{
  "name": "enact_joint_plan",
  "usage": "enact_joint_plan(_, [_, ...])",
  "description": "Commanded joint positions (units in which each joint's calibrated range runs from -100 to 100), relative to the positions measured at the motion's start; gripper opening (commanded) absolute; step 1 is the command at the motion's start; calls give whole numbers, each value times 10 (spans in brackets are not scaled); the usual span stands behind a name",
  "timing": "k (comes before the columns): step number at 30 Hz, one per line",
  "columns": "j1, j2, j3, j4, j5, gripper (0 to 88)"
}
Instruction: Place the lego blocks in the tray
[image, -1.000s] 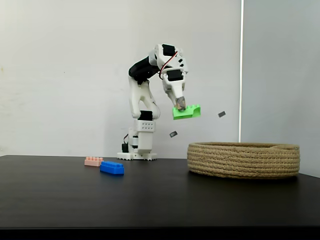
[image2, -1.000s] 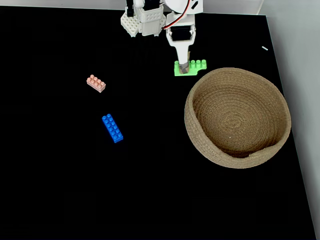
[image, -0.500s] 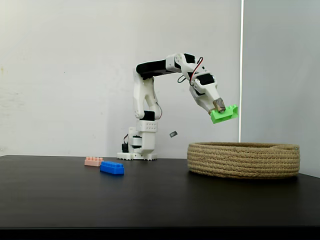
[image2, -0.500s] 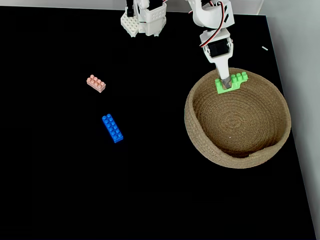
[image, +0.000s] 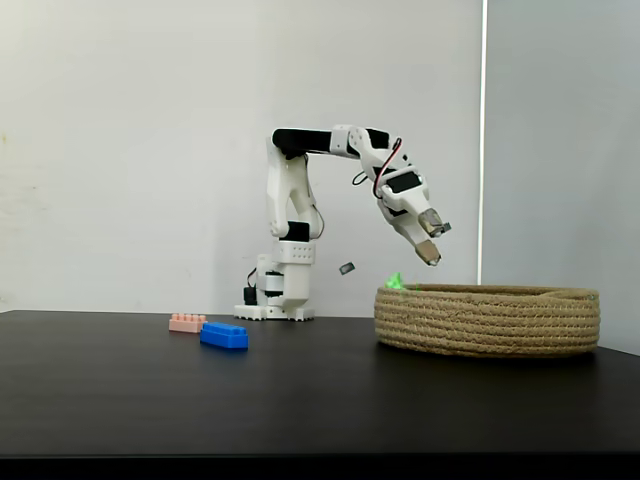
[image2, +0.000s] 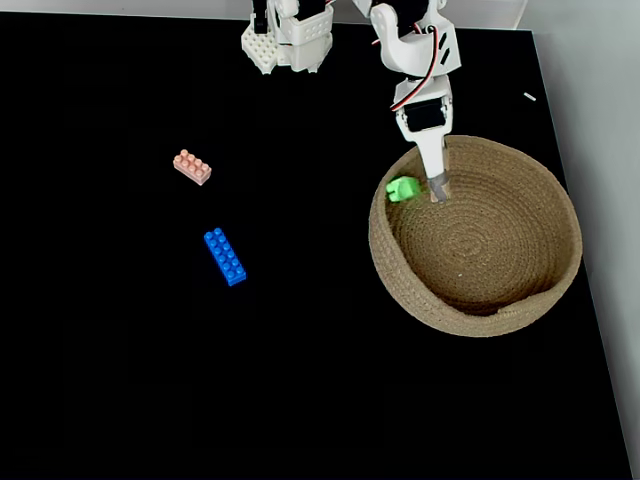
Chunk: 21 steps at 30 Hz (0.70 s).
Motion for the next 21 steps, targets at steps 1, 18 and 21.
enact_joint_plan(1, [17, -37, -9, -6, -6, 272])
enact_joint_plan(18, [354, -4, -68, 175, 27, 266])
enact_joint_plan(21, [380, 30, -66, 178, 20, 268])
